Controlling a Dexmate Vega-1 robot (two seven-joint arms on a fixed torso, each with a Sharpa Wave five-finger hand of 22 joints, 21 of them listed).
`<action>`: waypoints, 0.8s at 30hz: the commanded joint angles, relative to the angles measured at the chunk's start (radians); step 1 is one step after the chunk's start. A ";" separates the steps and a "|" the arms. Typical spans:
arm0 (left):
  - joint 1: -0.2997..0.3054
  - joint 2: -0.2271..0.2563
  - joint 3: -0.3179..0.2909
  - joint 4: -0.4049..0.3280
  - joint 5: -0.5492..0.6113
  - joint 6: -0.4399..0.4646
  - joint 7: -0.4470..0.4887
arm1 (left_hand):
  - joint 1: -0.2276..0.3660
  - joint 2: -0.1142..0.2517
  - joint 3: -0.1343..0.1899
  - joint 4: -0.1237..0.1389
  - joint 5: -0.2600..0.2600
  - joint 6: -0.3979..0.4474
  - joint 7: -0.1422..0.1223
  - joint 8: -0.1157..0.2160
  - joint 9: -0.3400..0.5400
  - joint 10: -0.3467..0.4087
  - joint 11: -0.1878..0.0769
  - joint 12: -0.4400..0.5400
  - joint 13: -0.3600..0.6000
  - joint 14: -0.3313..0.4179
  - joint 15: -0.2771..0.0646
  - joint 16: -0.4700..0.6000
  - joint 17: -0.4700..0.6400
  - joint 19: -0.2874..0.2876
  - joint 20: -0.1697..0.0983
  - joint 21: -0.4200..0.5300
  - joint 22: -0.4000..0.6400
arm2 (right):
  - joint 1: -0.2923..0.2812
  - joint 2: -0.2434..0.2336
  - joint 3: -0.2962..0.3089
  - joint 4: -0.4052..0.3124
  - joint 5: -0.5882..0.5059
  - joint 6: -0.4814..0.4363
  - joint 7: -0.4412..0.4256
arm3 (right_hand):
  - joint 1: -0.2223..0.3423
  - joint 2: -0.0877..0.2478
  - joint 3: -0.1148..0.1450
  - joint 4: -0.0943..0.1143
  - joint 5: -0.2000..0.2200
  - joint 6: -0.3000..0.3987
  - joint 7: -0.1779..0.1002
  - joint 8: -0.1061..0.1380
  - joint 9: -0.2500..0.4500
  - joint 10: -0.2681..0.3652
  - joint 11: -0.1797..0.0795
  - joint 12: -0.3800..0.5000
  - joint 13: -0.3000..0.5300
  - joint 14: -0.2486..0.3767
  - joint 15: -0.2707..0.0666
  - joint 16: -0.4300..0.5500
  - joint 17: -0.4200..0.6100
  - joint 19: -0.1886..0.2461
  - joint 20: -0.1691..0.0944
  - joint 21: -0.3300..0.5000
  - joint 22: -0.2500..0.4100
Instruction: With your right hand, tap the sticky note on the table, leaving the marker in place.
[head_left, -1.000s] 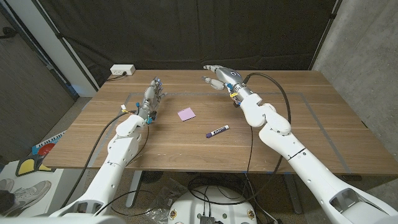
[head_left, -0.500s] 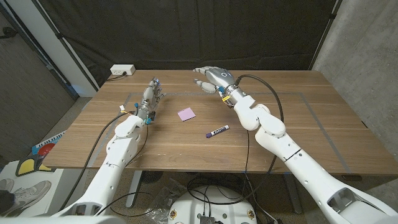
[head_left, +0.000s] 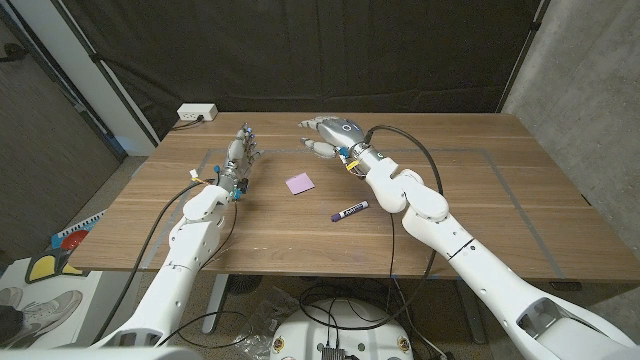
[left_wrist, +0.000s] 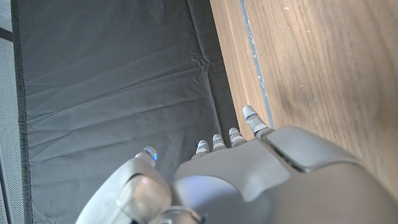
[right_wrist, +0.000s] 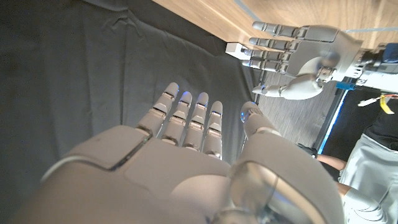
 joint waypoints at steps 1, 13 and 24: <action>0.015 0.002 -0.012 -0.034 -0.003 0.032 0.026 | 0.011 0.036 0.009 0.000 0.002 -0.107 -0.005 0.001 0.004 -0.037 0.006 0.003 0.002 -0.046 0.003 0.009 0.003 -0.108 0.006 -0.001 0.002 | 0.025 0.026 -0.030 0.047 0.004 0.005 0.053 | 0.001 -0.011 0.006 0.006 0.000 0.004 0.002 -0.004 0.004 -0.005 0.003 -0.005 0.001 -0.009 -0.053 -0.006 0.005 -0.004 0.001 0.005 0.003; 0.021 -0.003 -0.017 -0.046 -0.011 0.055 0.038 | 0.018 0.035 0.012 -0.003 -0.001 -0.098 -0.003 0.002 0.005 -0.022 0.017 0.006 0.002 -0.040 0.007 0.009 0.003 -0.094 0.005 0.001 0.002 | 0.052 0.040 -0.051 0.072 0.039 -0.008 0.185 | -0.017 -0.021 -0.005 0.020 -0.005 -0.043 0.011 -0.031 0.005 -0.053 0.013 -0.033 0.002 -0.078 -0.029 -0.019 0.011 -0.043 0.001 -0.007 0.004; 0.020 0.000 -0.018 -0.044 -0.010 0.048 0.029 | 0.021 0.034 0.014 -0.004 -0.003 -0.097 -0.005 0.002 0.005 -0.015 0.016 0.006 0.002 -0.032 0.009 0.010 0.003 -0.093 0.008 -0.001 0.002 | 0.079 0.058 -0.059 0.128 0.097 0.003 0.237 | -0.096 -0.028 -0.050 0.075 -0.008 -0.083 0.032 -0.042 0.007 -0.078 0.016 -0.047 0.004 -0.124 -0.004 -0.012 0.021 -0.081 0.007 -0.019 0.005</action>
